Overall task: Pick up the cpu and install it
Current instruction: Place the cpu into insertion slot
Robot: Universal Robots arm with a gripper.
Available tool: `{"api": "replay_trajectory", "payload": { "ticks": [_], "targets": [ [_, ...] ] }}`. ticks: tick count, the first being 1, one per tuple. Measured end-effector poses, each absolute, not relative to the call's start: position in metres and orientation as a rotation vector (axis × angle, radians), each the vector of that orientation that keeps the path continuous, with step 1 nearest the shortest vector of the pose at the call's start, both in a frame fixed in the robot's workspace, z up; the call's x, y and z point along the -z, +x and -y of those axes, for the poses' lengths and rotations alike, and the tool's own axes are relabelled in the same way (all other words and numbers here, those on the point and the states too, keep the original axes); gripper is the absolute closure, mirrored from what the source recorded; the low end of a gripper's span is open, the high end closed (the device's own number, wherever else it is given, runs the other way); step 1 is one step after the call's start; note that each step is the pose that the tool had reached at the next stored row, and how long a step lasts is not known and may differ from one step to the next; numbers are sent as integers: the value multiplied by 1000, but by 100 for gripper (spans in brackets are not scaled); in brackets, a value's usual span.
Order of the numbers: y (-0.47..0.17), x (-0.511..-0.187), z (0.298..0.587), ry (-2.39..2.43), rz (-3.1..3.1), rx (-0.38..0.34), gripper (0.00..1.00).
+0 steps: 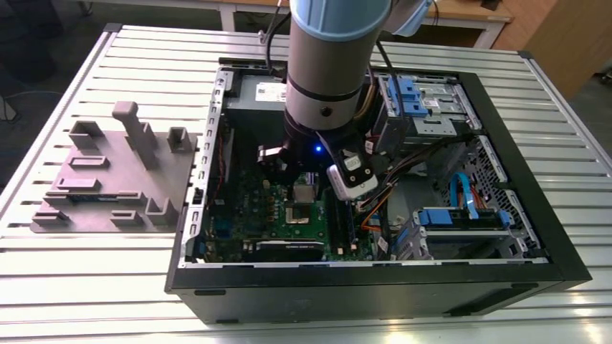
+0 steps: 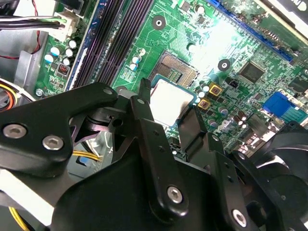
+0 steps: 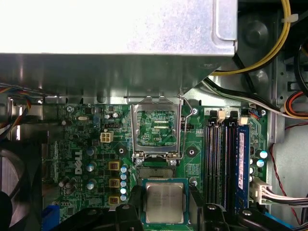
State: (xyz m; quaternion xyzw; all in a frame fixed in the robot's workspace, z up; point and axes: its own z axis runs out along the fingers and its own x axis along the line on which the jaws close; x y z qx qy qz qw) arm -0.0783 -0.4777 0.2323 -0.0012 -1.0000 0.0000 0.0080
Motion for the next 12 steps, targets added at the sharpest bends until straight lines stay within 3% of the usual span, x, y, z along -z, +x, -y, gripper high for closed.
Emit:
{"api": "replay_trajectory", "payload": {
  "ticks": [12],
  "targets": [
    [-78, -227, 478, -4, 3126, 0, 53]
  ]
}}
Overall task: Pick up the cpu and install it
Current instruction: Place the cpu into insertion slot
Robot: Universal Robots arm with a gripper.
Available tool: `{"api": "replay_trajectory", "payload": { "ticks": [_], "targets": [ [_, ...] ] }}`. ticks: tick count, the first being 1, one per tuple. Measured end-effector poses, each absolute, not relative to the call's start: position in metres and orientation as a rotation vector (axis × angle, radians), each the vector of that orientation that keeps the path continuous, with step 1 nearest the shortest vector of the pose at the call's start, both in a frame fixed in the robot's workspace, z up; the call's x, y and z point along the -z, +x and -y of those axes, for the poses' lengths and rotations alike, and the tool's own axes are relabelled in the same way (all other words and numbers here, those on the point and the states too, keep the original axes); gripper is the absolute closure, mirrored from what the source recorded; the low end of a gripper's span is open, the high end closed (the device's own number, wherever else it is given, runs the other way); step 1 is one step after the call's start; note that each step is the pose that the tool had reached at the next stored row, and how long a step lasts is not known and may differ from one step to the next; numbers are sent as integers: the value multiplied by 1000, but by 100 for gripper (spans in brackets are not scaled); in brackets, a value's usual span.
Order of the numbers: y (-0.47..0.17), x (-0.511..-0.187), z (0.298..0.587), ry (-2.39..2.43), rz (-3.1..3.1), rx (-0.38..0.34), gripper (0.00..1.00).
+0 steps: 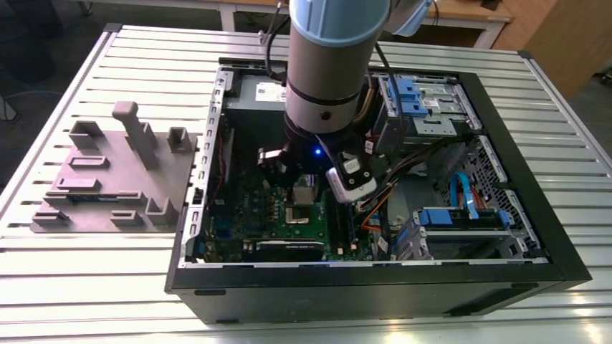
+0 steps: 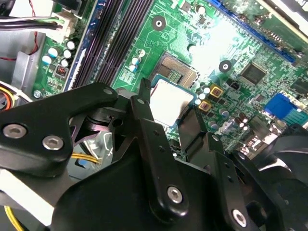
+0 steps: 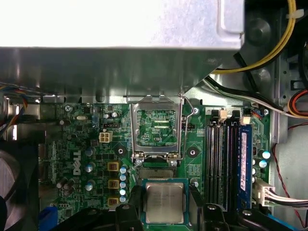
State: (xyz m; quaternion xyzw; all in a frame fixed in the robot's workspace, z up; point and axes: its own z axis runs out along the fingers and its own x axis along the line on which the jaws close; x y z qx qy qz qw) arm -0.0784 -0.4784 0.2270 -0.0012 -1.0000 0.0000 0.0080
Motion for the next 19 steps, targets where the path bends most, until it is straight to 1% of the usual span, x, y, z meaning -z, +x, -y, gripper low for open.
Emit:
{"api": "replay_trajectory", "payload": {
  "ticks": [7, 19],
  "targets": [
    [-79, -212, 480, -4, 3115, 0, 53],
    [-82, -196, 483, 1, 3113, 0, 53]
  ]
}}
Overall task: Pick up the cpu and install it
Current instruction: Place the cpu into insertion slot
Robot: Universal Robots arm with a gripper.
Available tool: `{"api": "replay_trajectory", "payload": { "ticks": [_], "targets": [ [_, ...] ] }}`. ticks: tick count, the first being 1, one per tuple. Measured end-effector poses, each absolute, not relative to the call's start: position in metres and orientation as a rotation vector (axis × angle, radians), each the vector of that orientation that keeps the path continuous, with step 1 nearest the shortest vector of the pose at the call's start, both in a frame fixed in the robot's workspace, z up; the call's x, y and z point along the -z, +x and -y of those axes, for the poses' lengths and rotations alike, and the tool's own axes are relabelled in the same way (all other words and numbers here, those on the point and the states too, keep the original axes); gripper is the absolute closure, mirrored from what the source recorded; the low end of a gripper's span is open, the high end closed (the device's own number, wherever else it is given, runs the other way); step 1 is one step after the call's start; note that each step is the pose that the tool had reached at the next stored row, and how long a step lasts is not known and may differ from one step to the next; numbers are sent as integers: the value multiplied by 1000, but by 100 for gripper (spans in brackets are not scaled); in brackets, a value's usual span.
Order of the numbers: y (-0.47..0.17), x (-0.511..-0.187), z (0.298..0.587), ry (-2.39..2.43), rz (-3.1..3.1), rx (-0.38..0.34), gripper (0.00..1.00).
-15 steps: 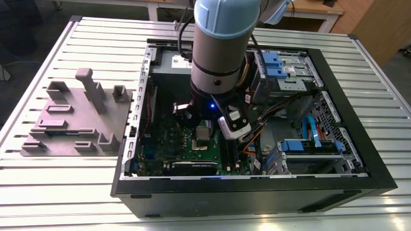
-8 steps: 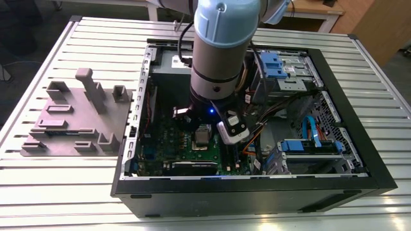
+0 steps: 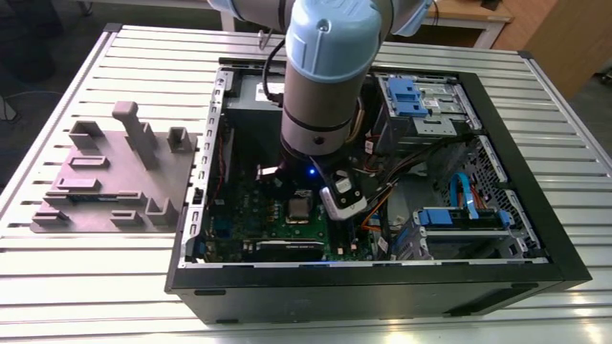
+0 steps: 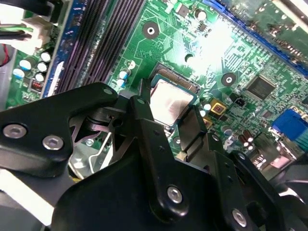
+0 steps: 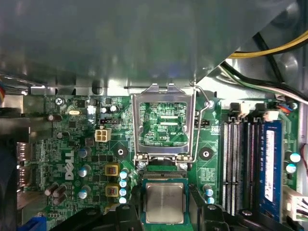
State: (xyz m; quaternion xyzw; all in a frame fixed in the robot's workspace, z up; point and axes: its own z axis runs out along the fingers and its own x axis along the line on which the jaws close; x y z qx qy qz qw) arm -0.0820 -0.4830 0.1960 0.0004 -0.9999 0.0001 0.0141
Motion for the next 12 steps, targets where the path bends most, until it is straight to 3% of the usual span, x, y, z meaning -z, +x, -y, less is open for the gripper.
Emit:
{"api": "replay_trajectory", "payload": {
  "ticks": [12],
  "targets": [
    [-82, -191, 484, 1, 3113, -1, 53]
  ]
}}
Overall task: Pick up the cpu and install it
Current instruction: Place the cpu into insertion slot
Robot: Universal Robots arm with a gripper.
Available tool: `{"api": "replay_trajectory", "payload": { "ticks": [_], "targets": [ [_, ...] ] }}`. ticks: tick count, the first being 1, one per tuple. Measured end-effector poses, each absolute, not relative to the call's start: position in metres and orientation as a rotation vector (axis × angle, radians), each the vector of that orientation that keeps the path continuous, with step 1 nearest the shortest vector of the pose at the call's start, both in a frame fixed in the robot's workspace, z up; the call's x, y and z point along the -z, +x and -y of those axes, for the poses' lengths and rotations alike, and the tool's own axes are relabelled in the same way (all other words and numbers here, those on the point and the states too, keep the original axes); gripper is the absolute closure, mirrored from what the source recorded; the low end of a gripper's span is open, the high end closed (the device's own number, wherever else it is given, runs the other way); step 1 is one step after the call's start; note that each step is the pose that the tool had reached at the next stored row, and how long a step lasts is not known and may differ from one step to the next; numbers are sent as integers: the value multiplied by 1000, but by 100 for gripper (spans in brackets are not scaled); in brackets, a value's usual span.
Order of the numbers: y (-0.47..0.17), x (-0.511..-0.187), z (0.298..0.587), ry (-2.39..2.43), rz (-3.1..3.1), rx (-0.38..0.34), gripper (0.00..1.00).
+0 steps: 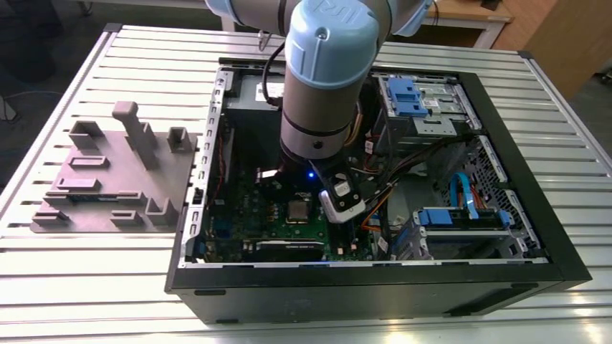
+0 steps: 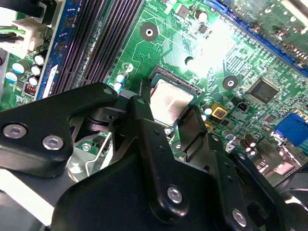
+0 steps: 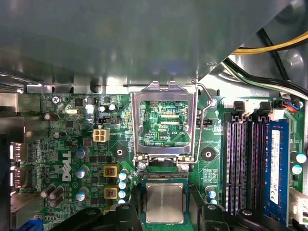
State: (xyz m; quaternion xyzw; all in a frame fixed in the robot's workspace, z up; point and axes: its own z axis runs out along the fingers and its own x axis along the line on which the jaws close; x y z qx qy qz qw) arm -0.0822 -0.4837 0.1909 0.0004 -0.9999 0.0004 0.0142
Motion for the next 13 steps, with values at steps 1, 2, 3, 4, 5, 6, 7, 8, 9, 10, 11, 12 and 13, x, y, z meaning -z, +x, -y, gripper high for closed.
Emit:
{"api": "replay_trajectory", "payload": {
  "ticks": [1, 2, 3, 4, 5, 6, 7, 8, 9, 10, 11, 12, 13],
  "targets": [
    [-82, -191, 484, 1, 3113, -1, 53],
    [-82, -191, 484, 1, 3113, -1, 53],
    [-82, -191, 484, 1, 3112, -1, 53],
    [-82, -191, 484, 1, 3111, -1, 53],
    [-82, -191, 484, 1, 3111, -1, 53],
    [-82, -191, 484, 1, 3110, -1, 53],
    [-82, -191, 484, 1, 3110, -1, 53],
    [-82, -191, 484, 1, 3110, -1, 53],
    [-82, -191, 484, 1, 3110, -1, 53],
    [-82, -190, 484, 1, 3110, -1, 53],
    [-82, -190, 484, 1, 3110, -1, 53],
    [-82, -189, 484, 1, 3110, -2, 53],
    [-82, -189, 484, 0, 3110, -2, 53]
  ]
}}
